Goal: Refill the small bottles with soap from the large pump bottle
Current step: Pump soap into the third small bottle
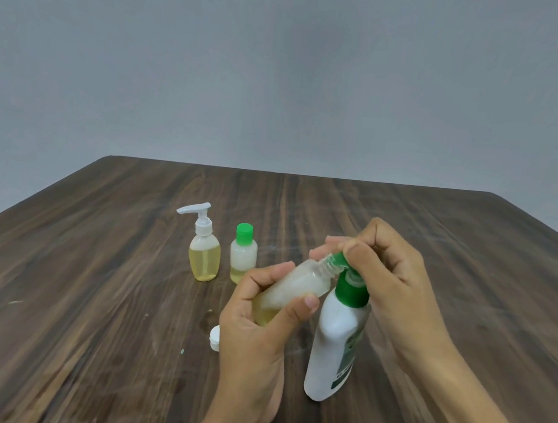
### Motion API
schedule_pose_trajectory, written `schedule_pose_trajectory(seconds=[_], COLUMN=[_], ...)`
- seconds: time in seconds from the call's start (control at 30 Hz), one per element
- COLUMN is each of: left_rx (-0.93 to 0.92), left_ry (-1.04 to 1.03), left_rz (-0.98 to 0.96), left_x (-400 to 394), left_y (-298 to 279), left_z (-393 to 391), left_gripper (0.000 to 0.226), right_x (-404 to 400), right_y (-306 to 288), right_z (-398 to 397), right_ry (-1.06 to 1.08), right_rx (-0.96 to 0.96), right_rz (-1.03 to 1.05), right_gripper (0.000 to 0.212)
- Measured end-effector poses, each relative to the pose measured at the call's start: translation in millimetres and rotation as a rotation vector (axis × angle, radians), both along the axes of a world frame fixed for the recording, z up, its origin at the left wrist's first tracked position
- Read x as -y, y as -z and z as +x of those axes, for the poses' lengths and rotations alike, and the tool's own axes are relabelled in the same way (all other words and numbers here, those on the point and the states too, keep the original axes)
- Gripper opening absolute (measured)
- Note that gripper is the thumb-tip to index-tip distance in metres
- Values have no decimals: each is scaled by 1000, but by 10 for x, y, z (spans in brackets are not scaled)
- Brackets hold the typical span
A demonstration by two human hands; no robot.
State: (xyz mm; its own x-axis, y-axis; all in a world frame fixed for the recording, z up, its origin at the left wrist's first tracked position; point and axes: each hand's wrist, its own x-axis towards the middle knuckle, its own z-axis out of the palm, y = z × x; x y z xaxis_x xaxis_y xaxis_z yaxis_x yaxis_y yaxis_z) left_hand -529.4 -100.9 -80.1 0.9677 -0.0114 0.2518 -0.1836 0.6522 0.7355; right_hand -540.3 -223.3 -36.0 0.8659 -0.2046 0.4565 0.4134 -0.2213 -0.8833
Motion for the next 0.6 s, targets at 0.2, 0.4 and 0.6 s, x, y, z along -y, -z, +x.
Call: schedule_pose_trajectory(seconds=[0.2,0.4,0.6], left_rx=[6,-2,21], left_ry=[12,-7,-10], left_rz=[1,12,29], left_x=[7,4,9], left_y=[6,9,2], left_z=[-1,23,30], left_gripper=[39,35,34], right_x=[6,-10,27], right_y=[0,-5,44], right_z=[5,27,36], right_ry=[4,57,65], right_rx=[-8,9,19], right_rz=[7,-19,19], right_gripper=[23,23,23])
